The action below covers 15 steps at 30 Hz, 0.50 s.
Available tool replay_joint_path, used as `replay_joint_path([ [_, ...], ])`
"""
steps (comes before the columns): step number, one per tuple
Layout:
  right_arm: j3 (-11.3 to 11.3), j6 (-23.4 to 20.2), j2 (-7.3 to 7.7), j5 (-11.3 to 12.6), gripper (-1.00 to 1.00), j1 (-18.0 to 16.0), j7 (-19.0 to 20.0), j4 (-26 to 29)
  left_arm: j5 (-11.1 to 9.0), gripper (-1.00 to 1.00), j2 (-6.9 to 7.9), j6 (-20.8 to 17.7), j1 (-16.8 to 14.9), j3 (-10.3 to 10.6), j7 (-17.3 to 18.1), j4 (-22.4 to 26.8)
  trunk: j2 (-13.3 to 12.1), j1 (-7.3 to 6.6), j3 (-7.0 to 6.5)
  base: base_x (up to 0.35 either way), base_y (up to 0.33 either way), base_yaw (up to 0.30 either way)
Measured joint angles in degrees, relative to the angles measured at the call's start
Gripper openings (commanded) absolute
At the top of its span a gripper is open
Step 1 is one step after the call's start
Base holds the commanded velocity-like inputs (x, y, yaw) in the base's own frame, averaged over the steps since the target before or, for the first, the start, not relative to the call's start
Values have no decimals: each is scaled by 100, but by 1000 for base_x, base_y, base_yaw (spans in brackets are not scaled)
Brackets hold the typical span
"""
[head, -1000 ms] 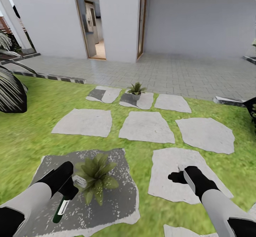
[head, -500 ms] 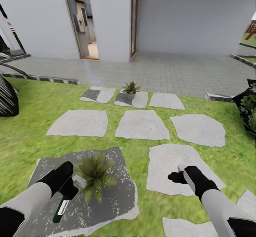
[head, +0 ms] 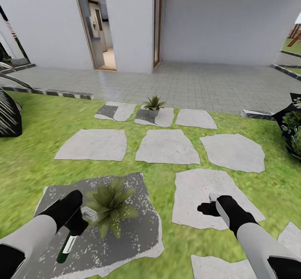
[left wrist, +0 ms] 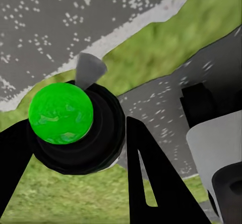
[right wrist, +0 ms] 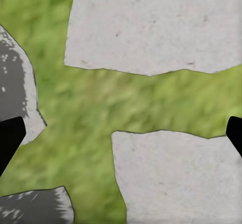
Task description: Pick up the pesticide atomizer in the garden and spray insectifuge to fully cover both potted plants in the garden.
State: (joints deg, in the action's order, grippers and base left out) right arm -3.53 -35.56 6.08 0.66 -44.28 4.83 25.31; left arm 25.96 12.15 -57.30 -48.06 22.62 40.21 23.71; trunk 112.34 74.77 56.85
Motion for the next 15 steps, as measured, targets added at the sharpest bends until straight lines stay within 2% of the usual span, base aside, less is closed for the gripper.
replay_joint_path([
  [8,2,0,0,0,100,2,0,0,9,-100,126,1,-31,8,-11,8,0,0,0,-18,-18,0],
  [15,1,0,0,0,100,0,0,0,16,-100,142,-2,-168,18,-19,9,0,0,0,0,-1,0],
])
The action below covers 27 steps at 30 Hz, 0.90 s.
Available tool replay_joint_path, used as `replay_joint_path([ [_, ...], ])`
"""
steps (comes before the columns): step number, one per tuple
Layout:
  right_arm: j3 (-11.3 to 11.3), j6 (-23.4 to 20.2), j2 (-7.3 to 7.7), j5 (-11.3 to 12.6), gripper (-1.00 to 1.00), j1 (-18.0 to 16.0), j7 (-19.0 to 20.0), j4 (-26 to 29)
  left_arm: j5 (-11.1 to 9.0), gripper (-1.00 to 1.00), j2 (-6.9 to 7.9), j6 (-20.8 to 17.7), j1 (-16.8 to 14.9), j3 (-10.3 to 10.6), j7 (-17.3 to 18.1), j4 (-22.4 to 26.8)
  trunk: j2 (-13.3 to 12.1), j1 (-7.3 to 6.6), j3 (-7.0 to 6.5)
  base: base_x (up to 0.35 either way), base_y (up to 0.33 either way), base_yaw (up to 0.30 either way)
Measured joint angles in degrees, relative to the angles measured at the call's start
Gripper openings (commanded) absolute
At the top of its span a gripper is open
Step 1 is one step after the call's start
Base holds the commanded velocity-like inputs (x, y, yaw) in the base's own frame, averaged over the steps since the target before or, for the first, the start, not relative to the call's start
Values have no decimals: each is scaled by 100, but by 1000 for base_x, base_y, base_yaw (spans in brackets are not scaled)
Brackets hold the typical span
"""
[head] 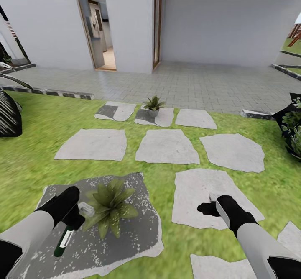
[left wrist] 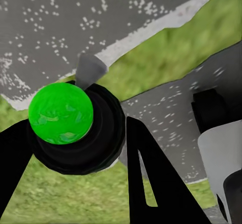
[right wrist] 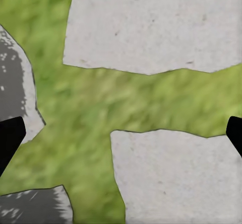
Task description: Pick up the pesticide atomizer in the garden and spray insectifuge to fully cover both potted plants in the garden.
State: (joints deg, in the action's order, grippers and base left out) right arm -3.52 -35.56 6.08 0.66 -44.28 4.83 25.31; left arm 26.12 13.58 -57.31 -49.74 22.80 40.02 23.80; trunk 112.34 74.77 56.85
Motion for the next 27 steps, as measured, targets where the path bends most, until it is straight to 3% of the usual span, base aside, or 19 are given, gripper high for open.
replay_joint_path([
  [7,5,-3,0,0,100,1,-1,2,4,-100,5,4,-16,86,0,-2,0,0,0,0,-146,-106],
  [14,7,0,0,0,100,0,-1,0,5,-100,-8,1,49,88,-586,0,0,0,0,0,-14,-126],
  [23,15,0,0,0,100,0,0,0,2,-100,-3,0,135,85,-597,-17,0,0,0,0,8,-2],
  [27,24,3,0,0,100,0,2,-1,0,-100,0,-4,148,80,-597,-30,0,0,0,0,203,0],
])
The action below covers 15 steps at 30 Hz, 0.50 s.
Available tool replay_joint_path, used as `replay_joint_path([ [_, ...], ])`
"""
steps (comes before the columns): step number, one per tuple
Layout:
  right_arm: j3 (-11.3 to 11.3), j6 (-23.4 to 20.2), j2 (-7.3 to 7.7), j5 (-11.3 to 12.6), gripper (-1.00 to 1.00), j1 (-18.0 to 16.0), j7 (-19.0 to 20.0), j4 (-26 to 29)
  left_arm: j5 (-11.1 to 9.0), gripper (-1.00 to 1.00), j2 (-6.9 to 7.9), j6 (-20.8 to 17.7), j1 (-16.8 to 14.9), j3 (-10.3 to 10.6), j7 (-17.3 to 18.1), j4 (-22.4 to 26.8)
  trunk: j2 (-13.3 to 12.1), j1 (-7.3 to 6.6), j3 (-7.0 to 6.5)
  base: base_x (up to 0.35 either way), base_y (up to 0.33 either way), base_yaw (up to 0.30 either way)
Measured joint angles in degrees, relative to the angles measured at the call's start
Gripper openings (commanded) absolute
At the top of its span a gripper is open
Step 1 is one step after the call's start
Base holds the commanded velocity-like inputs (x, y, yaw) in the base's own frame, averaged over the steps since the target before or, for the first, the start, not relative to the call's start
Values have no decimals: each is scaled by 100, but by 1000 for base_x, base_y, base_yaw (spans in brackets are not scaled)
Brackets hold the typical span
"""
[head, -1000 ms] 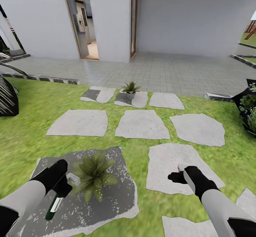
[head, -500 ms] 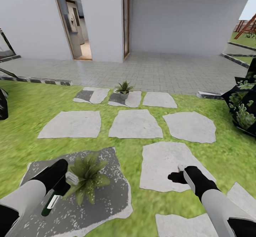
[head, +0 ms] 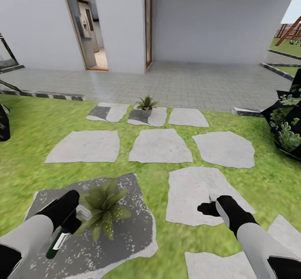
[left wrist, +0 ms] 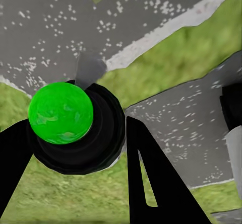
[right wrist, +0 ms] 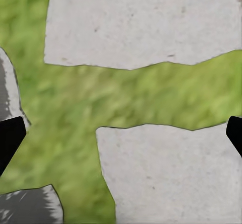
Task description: Pick up the pesticide atomizer in the garden and spray insectifuge to fully cover both potted plants in the garden.
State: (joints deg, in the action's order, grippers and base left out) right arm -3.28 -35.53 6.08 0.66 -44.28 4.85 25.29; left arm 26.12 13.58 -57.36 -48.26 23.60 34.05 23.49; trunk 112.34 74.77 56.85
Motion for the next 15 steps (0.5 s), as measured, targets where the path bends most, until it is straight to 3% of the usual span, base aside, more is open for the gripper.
replay_joint_path([
  [15,12,1,0,-4,100,0,0,0,-8,-100,-18,-1,-7,-35,1,5,0,0,0,0,298,-3],
])
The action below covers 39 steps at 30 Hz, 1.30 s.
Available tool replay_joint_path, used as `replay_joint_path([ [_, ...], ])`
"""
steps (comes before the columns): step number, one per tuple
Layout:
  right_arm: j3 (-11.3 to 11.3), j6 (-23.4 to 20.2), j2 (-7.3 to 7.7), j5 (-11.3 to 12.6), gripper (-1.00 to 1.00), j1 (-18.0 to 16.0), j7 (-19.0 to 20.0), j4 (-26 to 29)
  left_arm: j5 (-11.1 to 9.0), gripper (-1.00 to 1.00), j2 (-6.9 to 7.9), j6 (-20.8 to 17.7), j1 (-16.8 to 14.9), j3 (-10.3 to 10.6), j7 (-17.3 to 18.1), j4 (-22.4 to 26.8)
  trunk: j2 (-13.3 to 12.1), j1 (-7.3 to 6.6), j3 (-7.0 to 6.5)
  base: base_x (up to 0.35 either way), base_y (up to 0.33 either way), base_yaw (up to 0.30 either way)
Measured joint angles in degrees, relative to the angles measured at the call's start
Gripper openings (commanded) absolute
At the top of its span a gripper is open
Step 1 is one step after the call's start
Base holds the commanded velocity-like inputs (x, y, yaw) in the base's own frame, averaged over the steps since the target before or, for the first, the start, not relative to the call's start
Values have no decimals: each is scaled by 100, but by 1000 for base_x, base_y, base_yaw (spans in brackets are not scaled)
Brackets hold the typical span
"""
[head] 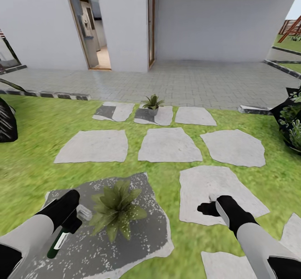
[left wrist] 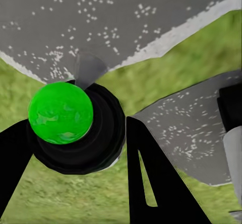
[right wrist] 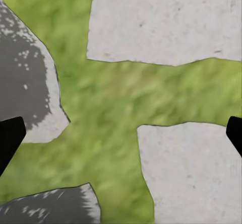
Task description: Pick up the pesticide atomizer in the garden and spray insectifuge to fully cover both potted plants in the garden.
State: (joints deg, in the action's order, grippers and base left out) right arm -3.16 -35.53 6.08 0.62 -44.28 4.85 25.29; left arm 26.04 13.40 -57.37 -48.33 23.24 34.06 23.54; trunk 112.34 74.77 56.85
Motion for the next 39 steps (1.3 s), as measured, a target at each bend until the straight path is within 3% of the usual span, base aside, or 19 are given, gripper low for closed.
replay_joint_path([
  [11,-3,-5,0,-3,100,1,-2,3,-9,-100,-22,6,0,11,33,6,0,0,0,0,45,-208],
  [39,-20,-4,3,-3,100,0,-2,2,-26,-100,-45,12,115,-10,25,-36,0,0,0,0,0,-4],
])
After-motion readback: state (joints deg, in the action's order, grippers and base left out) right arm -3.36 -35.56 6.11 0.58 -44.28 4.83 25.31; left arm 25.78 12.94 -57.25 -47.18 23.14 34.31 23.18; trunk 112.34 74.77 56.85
